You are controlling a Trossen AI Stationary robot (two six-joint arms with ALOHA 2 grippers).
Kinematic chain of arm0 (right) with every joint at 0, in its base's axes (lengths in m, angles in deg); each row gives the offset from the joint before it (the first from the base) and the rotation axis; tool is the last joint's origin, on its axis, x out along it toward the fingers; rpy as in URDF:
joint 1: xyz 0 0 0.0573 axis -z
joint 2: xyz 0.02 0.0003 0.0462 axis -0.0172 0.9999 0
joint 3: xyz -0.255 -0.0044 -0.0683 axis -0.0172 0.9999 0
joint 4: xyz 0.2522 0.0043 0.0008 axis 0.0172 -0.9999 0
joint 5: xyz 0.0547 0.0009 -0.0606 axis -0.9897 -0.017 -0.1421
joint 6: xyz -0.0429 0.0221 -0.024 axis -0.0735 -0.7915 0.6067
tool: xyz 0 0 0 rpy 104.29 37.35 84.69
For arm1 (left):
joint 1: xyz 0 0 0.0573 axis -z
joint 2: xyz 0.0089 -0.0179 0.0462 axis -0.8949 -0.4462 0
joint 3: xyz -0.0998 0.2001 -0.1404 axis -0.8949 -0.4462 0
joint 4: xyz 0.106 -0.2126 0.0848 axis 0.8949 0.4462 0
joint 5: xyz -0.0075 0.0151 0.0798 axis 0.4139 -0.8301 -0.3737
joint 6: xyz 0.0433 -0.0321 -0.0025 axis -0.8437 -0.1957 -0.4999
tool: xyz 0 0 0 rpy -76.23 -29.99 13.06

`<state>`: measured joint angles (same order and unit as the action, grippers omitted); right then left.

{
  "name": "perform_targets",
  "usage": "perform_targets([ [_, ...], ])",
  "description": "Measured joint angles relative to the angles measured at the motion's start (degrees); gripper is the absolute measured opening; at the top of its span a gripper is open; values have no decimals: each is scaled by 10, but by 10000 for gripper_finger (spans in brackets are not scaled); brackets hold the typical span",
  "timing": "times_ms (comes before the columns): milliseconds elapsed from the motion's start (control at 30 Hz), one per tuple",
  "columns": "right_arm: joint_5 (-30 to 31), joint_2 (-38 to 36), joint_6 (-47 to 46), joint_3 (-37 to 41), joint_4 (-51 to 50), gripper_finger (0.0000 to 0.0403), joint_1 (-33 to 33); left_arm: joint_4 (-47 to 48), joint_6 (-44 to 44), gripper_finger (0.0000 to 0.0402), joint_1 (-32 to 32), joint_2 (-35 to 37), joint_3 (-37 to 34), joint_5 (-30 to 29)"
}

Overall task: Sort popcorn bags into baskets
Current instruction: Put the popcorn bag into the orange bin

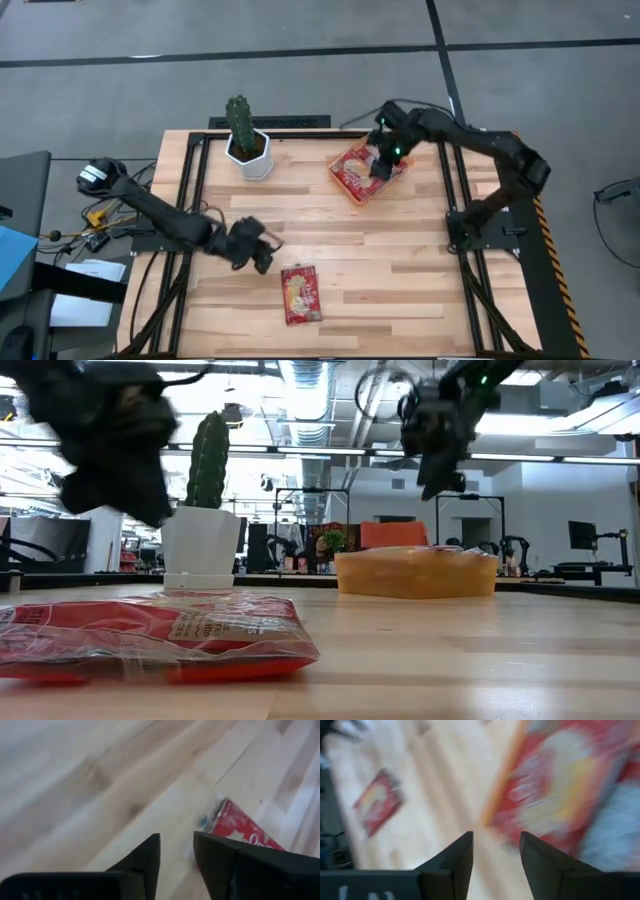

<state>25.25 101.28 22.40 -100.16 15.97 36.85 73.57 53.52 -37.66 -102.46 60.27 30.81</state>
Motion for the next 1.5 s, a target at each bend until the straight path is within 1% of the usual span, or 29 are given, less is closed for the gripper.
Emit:
perform_targets([
  [67, -4, -25, -61, 21, 8, 176, -51, -18, 91, 89, 45, 0, -29, -41],
  [133, 1, -50, -132, 51, 30, 172, -114, -50, 178, 80, 86, 0, -56, -79],
  [200, 22, -68, -220, 87, 74, 171, -189, -85, 238, 81, 118, 0, -80, -108],
  [233, 43, -75, -265, 109, 100, 171, -227, -104, 253, 85, 130, 0, -91, -117],
  [300, 91, -82, -360, 149, 161, 173, -306, -135, 265, 101, 149, 0, -99, -123],
  [400, 170, -82, -490, 196, 274, 176, -408, -165, 254, 137, 163, 0, -99, -116],
  [500, 249, -57, -594, 219, 361, 178, -484, -203, 228, 183, 167, 0, -99, -107],
  [600, 313, -26, -666, 224, 418, 178, -534, -214, 220, 231, 167, 0, -99, -102],
  [667, 343, 1, -706, 224, 443, 179, -557, -214, 224, 258, 167, 0, -99, -102],
  [767, 383, 49, -758, 224, 506, 178, -584, -221, 238, 283, 166, -16, -99, -104],
  [833, 396, 83, -783, 224, 559, 178, -596, -249, 249, 287, 166, -41, -99, -102],
  [900, 396, 118, -802, 224, 614, 179, -603, -294, 250, 286, 166, -76, -99, -94],
  [1033, 395, 174, -839, 223, 697, 179, -609, -417, 272, 282, 166, -162, -99, -76],
  [1133, 399, 204, -850, 208, 697, 175, -613, -465, 290, 281, 166, -223, -83, -61],
  [1233, 404, 227, -854, 186, 694, 170, -614, -472, 285, 281, 165, -267, -59, -48],
  [1400, 402, 274, -846, 139, 692, 167, -610, -467, 269, 280, 152, -287, -38, -20],
  [1500, 377, 302, -843, 113, 694, 169, -604, -460, 264, 280, 138, -287, -35, 9],
])
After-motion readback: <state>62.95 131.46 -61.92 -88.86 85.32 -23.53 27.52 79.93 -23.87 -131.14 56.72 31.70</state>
